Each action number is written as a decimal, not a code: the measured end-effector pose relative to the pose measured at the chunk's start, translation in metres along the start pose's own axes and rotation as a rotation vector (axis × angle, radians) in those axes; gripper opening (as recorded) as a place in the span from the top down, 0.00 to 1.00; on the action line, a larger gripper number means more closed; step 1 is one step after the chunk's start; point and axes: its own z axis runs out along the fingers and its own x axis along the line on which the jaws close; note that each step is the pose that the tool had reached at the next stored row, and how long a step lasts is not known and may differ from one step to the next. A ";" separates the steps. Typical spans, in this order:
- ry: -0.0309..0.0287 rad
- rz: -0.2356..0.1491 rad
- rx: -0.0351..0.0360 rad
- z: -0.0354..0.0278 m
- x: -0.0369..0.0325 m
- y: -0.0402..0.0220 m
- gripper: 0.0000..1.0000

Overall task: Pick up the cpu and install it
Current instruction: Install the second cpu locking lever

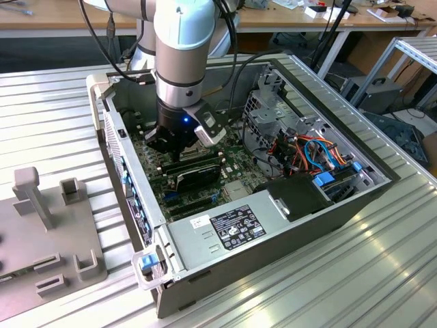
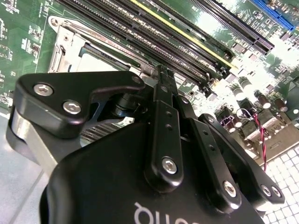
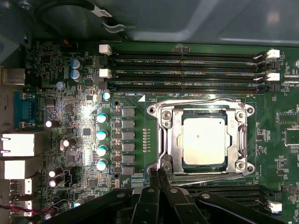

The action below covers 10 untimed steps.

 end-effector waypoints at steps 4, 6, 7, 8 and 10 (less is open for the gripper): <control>0.0005 0.000 0.0008 0.0021 0.0002 0.0005 0.89; 0.0002 0.001 0.0005 0.0025 0.0002 0.0007 0.89; 0.0001 0.001 0.0004 0.0026 0.0002 0.0009 0.89; 0.0001 0.002 0.0005 0.0028 0.0002 0.0012 0.89; 0.0001 0.004 0.0007 0.0033 0.0002 0.0016 0.89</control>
